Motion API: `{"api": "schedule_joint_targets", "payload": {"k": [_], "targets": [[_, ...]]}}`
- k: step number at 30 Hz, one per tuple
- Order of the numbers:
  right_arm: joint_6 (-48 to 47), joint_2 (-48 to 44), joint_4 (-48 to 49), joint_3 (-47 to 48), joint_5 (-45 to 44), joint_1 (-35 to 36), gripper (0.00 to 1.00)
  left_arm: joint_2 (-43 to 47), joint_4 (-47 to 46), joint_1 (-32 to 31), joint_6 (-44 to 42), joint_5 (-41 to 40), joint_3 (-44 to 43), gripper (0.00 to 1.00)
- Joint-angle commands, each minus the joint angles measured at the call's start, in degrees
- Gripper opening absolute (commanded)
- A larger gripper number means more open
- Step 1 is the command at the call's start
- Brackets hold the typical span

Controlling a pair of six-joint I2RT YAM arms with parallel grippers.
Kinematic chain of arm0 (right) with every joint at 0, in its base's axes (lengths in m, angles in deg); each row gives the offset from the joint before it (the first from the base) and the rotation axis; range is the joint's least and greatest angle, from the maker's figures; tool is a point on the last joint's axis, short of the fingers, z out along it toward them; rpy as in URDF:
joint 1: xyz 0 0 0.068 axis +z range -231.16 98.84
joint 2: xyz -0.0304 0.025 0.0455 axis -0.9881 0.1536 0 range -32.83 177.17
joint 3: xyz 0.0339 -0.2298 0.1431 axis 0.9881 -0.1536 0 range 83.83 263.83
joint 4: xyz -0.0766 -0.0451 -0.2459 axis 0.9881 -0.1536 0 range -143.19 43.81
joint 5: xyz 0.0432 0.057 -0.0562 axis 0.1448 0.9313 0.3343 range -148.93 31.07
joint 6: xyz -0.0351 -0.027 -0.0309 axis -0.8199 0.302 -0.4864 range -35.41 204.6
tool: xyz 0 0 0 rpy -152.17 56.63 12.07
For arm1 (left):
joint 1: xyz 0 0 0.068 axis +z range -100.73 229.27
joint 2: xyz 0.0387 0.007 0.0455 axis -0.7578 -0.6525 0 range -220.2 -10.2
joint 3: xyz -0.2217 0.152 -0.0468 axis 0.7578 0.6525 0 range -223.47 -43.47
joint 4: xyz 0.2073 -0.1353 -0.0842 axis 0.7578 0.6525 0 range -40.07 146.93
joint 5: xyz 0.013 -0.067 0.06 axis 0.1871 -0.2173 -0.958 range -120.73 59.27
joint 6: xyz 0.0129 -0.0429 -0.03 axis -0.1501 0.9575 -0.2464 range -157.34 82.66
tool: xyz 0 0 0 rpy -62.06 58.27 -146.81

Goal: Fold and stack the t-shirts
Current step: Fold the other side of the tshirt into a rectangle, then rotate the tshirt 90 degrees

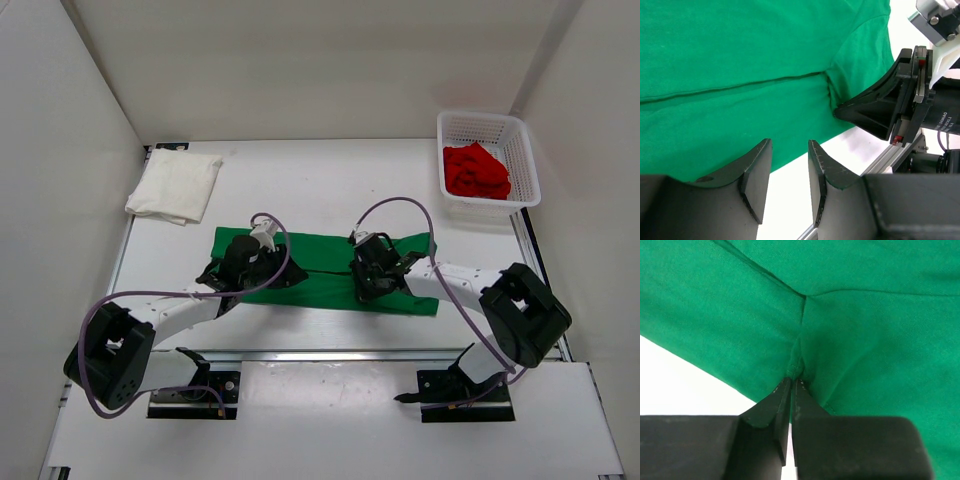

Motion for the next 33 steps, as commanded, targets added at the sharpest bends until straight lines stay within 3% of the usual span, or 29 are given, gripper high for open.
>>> {"api": "schedule_joint_targets", "payload": {"k": [1,4,7,13,15,18,20,24,26,28,33], "targets": [[1.29,-0.86,1.31,2.1,-0.55,1.22,0.0,0.2,-1.77,-0.21,0.19,1.31,0.72,0.46],[0.94,-3.23,-0.88,3.07,-0.2,1.22,0.0,0.11,-1.94,-0.99,0.63,1.22,0.98,0.46],[1.28,-5.26,-0.62,3.78,6.29,0.26,0.0,0.12,-2.2,-0.56,1.06,1.74,0.55,0.46],[1.99,-3.6,-0.27,4.13,12.01,-1.06,0.01,1.16,-2.03,-0.47,1.33,1.74,0.81,0.46],[2.34,-1.76,0.25,4.31,14.2,-1.15,0.08,1.08,-2.12,-0.29,1.5,2.01,0.64,0.45],[1.47,-2.1,-0.27,4.13,14.75,-0.89,0.25,1.43,-2.03,0.41,1.51,2.1,1.42,0.46],[0.41,-3.24,-2.2,5.01,15.27,-1.76,0.28,1.7,-2.03,0.94,1.33,2.45,1.42,0.46],[-0.04,-9.73,-3.26,3.09,14.57,-7.47,0.28,1.26,-2.2,1.12,1.42,2.27,0.99,0.47],[1.54,-12.03,-1.43,1.25,12.56,-12.29,0.12,0.38,-2.9,1.03,1.59,2.63,0.72,0.46],[2.95,-12.21,1.9,-1.4,10.37,-16.59,0.04,-0.15,-2.99,1.29,2.03,2.62,0.03,0.47],[3.05,-0.56,5.7,-1.24,5.43,-23.02,0.0,0.55,-1.68,-1.08,0.8,1.57,-0.86,0.45]]}}
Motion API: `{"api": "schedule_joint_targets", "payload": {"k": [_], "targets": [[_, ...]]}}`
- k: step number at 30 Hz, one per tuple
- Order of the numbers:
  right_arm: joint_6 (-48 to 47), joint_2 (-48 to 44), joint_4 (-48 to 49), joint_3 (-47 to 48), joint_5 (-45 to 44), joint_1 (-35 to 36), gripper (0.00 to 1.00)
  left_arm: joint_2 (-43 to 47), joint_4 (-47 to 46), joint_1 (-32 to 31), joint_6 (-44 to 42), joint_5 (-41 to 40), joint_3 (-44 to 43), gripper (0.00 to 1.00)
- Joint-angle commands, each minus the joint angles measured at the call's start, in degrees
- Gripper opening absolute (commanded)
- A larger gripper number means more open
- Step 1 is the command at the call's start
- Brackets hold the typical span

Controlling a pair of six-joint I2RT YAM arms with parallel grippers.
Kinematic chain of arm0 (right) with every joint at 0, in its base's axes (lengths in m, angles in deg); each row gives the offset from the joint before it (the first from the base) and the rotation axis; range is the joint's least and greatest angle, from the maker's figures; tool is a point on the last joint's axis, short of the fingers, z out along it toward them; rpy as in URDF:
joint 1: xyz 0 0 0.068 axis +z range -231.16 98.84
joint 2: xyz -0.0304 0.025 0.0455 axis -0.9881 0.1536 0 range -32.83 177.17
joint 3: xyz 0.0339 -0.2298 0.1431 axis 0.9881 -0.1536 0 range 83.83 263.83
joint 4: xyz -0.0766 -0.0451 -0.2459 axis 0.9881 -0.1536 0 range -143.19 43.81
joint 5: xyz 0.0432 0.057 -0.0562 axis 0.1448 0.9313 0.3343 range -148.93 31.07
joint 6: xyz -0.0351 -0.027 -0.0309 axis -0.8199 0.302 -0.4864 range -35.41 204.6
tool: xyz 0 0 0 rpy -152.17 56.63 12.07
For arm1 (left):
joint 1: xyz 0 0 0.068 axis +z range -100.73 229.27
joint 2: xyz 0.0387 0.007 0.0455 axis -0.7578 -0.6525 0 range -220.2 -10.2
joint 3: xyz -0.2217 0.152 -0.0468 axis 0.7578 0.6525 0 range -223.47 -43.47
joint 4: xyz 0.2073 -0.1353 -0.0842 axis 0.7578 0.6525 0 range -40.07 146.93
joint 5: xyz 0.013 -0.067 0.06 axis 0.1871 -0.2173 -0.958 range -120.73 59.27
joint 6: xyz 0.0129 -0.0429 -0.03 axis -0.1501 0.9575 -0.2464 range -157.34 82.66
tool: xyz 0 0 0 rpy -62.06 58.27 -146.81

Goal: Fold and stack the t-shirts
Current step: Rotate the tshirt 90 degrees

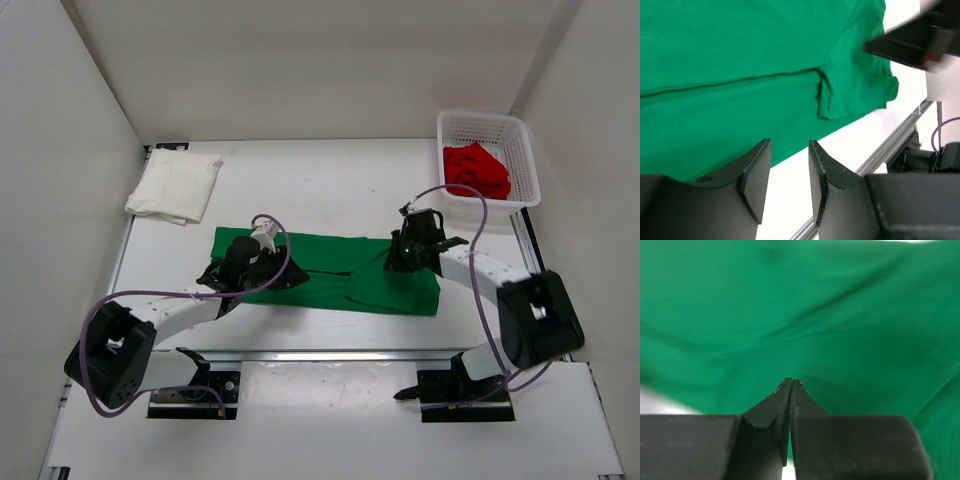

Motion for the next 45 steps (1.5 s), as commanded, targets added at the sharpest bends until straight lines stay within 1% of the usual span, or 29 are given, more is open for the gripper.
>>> {"api": "schedule_joint_targets", "payload": {"k": [1,5,8,9,10,11,12,13,14,15,16,17,18,19,21,23,24,25,26,27,29,30,32,34,38,40,42,44,45], "targets": [[0.57,10.46,3.47,0.86,-2.81,-2.11,0.0,1.1,-0.34,-1.41,-1.34,0.26,-2.17,0.46],[0.84,20.85,4.71,11.22,-2.28,-3.0,0.0,3.73,0.45,0.69,-1.17,1.05,-1.21,0.47],[-0.83,37.93,-0.63,30.97,0.34,-3.79,0.0,6.89,1.94,2.19,-1.78,1.57,-0.86,0.48],[-1.7,41.4,-5.87,43.37,0.88,-3.62,0.0,7.68,3.08,2.63,-1.96,1.32,-0.86,0.49],[-3.19,49.7,-8.89,59.16,1.06,-3.18,0.0,8.04,4.48,2.89,-2.39,1.4,-1.12,0.5],[-3.47,58.92,-16.05,68.02,2.45,-3.0,0.0,9.0,4.75,3.42,-2.66,1.4,-1.29,0.49],[-4.78,64.14,-24.56,89.08,5.42,-2.56,0.0,9.71,5.71,3.77,-2.84,1.84,-1.21,0.5],[-4.96,74.38,-29.17,114.96,5.98,-1.95,0.0,10.5,6.33,4.04,-3.1,1.49,-0.86,0.49],[-2.79,72.65,-28.17,108.25,9.11,-1.86,0.02,10.85,6.86,4.13,-3.1,1.58,-0.59,0.5],[-1.2,67.15,-15.46,99.49,13.67,-1.77,0.08,11.73,6.43,4.39,-2.58,1.32,-0.33,0.51],[0.21,58.13,-7.07,86.7,13.54,-1.42,0.14,12.26,6.43,5.17,-2.23,1.05,0.37,0.52],[0.05,51.0,-5.77,83.52,11.71,-0.81,0.19,12.7,6.43,4.92,-1.96,1.14,0.9,0.54],[-1.78,48.58,-6.36,80.97,9.95,0.42,0.3,13.05,6.6,4.92,-2.31,0.79,0.9,0.59],[-3.63,44.46,-8.8,80.33,9.07,1.91,0.37,13.84,7.47,5.35,-2.48,0.7,1.25,0.64],[-5.84,38.82,-11.01,76.83,7.58,3.67,0.43,14.45,8.09,6.58,-2.57,0.87,1.78,0.67],[-5.06,29.44,-7.88,61.7,5.2,6.92,0.44,15.95,8.01,7.73,-2.57,1.84,2.3,0.72],[-4.7,24.52,-3.16,56.39,4.76,7.8,0.45,16.91,8.44,8.95,-2.66,1.49,2.74,0.74],[-3.05,21.95,1.41,45.89,3.36,9.38,0.43,17.97,9.32,9.57,-2.75,1.75,2.4,0.77],[0.28,17.83,7.11,35.61,2.3,11.57,0.41,19.11,10.63,10.53,-3.88,1.32,1.87,0.87],[1.44,14.31,10.21,31.06,2.64,12.46,0.41,19.64,11.34,10.54,-4.41,0.79,1.43,0.99],[8.01,11.29,18.91,16.41,1.33,16.4,0.4,22.18,15.1,11.85,-5.29,-1.31,0.55,0.99],[9.78,11.29,20.86,11.9,1.32,18.6,0.4,22.98,16.26,11.86,-5.38,-1.93,-0.06,0.99],[12.16,12.76,23.96,10.1,0.45,22.11,0.4,23.51,17.41,12.3,-6.18,-2.12,-1.38,0.98],[12.09,17.85,22.21,14.29,-0.07,25.9,0.4,23.07,19.6,11.95,-7.58,-3.25,-4.0,0.99],[12.26,26.9,19.39,21.42,-4.55,29.69,0.45,23.77,22.95,11.24,-9.96,-4.4,-6.39,0.99],[13.14,30.86,16.68,25.81,-6.49,31.1,0.48,25.35,23.21,13.17,-9.87,-2.91,-5.96,0.99],[14.19,35.7,15.87,27.93,-6.59,30.93,0.47,25.71,23.47,13.88,-10.57,-1.59,-6.13,0.99],[16.12,39.04,15.61,30.39,-5.02,30.4,0.46,25.62,23.65,13.8,-10.39,-1.85,-5.87,0.98],[16.48,40.36,15.34,31.01,-4.57,30.23,0.42,25.62,24.0,13.53,-10.66,-1.94,-5.87,0.99]]}}
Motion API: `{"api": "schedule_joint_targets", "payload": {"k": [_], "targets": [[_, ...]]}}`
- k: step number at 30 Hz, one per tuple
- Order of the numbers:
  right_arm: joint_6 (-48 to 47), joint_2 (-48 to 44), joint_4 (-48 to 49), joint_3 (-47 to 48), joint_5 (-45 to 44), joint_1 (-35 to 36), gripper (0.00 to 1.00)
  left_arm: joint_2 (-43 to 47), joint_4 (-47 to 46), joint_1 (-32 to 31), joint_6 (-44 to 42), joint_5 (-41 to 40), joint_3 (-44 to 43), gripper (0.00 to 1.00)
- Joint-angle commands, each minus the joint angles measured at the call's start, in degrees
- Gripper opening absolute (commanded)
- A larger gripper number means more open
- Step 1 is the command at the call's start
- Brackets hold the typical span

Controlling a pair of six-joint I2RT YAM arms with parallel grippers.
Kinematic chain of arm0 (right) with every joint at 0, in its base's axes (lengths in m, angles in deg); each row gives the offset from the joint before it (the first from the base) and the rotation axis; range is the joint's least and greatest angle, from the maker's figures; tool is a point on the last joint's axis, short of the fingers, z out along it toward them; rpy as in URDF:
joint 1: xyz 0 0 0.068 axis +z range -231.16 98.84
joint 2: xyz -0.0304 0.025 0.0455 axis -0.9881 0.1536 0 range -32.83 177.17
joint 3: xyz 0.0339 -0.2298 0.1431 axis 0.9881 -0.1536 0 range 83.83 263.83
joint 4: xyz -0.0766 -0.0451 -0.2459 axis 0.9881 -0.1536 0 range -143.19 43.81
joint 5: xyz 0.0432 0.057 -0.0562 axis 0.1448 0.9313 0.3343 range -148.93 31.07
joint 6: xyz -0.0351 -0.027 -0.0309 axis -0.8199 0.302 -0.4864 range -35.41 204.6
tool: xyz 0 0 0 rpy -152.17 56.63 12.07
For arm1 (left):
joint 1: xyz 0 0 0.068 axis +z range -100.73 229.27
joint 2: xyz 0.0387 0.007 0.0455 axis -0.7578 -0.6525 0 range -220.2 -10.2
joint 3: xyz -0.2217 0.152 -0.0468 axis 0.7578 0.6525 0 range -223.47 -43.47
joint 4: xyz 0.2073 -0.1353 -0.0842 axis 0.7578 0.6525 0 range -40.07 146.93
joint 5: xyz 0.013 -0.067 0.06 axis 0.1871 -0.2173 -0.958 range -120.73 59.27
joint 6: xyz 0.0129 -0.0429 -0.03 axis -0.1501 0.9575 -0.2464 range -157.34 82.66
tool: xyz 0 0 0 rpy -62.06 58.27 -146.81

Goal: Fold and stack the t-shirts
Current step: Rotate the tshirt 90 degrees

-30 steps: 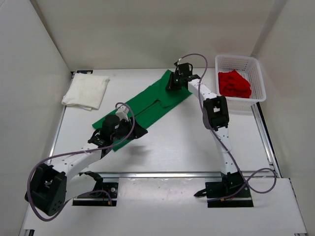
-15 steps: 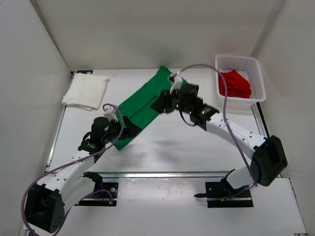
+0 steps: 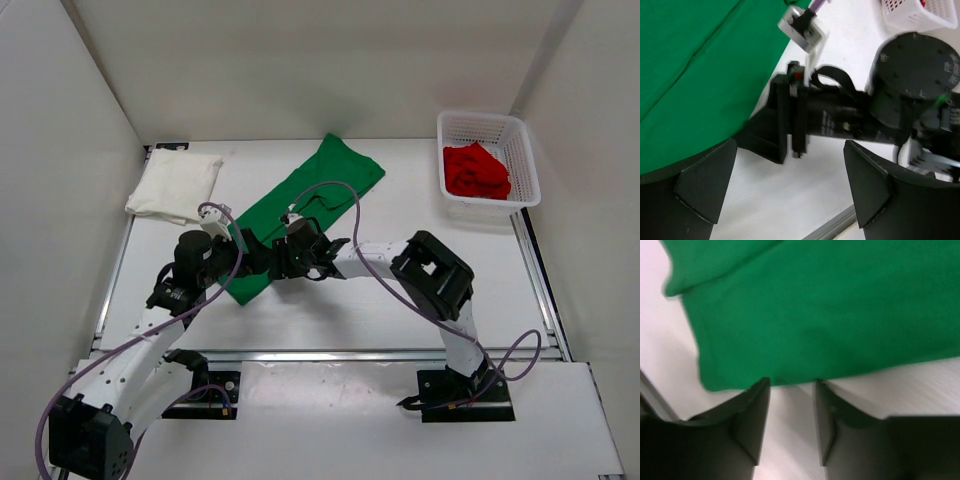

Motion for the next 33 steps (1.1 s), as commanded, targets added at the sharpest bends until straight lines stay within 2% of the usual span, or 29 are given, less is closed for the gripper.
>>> {"api": "schedule_joint_targets", "payload": {"k": [1,5,8,11,14,15,17,23,24,25,27,29,33], "targets": [[3.63,5.05,-2.64,2.4,-1.2,-0.77,0.38,0.38,1.97,-0.45,-2.13,0.36,-1.19,0.99],[4.42,5.42,-3.35,1.1,-1.64,-1.3,0.35,-0.33,2.06,-1.25,-1.87,-0.09,-1.19,0.99],[4.51,3.31,-3.0,-1.62,-2.25,-1.91,0.47,0.02,1.27,-0.99,-1.35,-0.43,-0.57,0.99],[4.07,1.46,-3.18,-3.56,-2.25,-2.7,0.46,0.03,0.57,-0.38,-0.91,-0.35,-0.04,0.98],[3.9,3.74,-2.65,-1.98,0.81,-3.84,0.21,0.2,-0.13,-0.2,-0.64,0.0,0.31,0.99],[4.07,5.4,-2.13,-1.81,1.35,-4.19,0.09,0.46,-0.22,0.15,-0.38,-0.35,0.57,0.99],[4.42,5.77,-1.16,-1.89,3.45,-4.46,0.0,0.38,-0.23,-0.72,-0.55,-1.13,0.66,0.99],[6.0,-2.3,7.63,-14.18,6.62,-9.72,0.0,-0.32,-2.15,-1.16,0.5,-1.32,2.15,0.99],[6.01,-3.63,8.42,-14.98,7.5,-10.25,0.06,-0.76,-2.51,-1.07,0.41,-1.4,2.59,0.99],[5.83,-3.99,8.08,-15.25,8.64,-10.52,0.21,-1.29,-2.77,-2.21,0.76,-1.67,2.33,0.99],[5.39,-3.3,6.67,-14.03,9.0,-9.91,0.37,-2.17,-2.95,-2.92,0.67,-1.93,2.16,0.99],[5.39,-1.62,5.09,-11.49,7.6,-8.68,0.41,-2.35,-3.65,-2.92,1.11,-1.76,2.07,0.99],[5.65,3.9,2.81,-6.82,7.42,-7.45,0.39,-1.3,-3.65,-3.0,1.11,-2.02,2.5,0.98]]}}
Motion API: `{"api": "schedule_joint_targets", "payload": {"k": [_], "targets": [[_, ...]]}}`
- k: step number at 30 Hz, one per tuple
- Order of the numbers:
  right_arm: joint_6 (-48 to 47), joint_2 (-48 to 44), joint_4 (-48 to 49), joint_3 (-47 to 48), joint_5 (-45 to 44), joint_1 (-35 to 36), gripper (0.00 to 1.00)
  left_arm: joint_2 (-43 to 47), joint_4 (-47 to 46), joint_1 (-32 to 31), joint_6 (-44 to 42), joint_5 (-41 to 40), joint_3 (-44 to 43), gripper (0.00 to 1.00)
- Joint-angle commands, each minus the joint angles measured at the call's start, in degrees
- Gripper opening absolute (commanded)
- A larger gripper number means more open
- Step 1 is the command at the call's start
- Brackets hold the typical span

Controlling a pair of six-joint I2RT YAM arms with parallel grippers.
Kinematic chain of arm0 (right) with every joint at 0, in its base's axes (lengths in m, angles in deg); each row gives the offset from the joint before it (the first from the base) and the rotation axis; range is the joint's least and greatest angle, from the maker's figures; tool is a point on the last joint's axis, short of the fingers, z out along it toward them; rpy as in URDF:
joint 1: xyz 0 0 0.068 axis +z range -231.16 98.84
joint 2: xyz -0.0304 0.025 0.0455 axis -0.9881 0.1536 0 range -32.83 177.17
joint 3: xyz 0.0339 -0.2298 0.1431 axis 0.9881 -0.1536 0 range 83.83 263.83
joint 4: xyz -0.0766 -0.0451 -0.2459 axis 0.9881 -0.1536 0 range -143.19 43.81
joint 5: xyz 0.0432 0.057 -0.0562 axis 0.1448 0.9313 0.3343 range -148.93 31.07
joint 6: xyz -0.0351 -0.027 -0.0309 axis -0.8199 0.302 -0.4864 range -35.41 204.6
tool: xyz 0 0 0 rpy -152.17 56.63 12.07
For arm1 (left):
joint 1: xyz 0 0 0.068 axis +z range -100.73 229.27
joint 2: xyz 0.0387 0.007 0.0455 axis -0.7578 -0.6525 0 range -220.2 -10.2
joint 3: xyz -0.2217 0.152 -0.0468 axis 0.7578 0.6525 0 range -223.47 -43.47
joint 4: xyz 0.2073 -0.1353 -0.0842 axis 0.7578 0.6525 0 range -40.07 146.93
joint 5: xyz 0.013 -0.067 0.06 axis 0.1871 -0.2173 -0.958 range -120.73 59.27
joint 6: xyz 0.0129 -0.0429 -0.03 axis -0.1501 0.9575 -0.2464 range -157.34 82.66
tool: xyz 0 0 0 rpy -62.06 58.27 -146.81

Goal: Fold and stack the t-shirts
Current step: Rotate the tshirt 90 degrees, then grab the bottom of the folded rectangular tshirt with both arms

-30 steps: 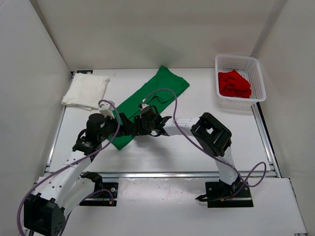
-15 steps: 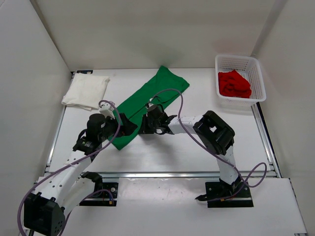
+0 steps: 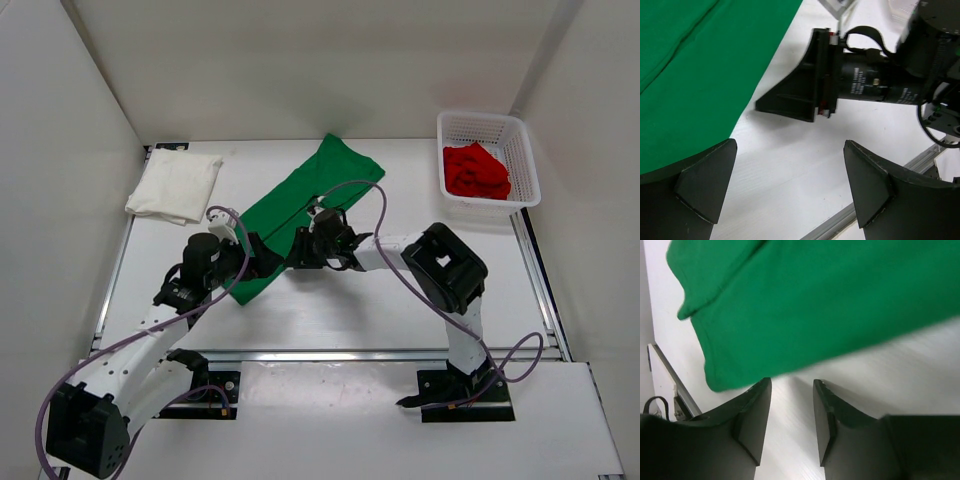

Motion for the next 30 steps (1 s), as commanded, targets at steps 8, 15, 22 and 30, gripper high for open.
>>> {"api": "schedule_joint_targets", "payload": {"k": [8,15,22,30], "targets": [[-0.93,9.43,-6.65,6.11,-0.84,1.28,0.02,-0.47,-3.88,1.13,1.36,1.58,1.74,0.98],[-3.2,-8.75,-2.96,-15.82,0.12,-8.63,0.0,-3.54,-4.59,-4.38,-0.57,0.88,1.31,0.98],[-10.59,-27.89,-11.22,-30.88,5.32,-21.48,0.36,-12.16,-3.18,-18.3,-3.3,-4.68,-2.13,0.98],[-8.84,-51.55,-22.19,-38.71,1.18,-19.48,0.43,-6.71,6.74,-17.49,-4.18,-13.44,2.19,0.55]]}}
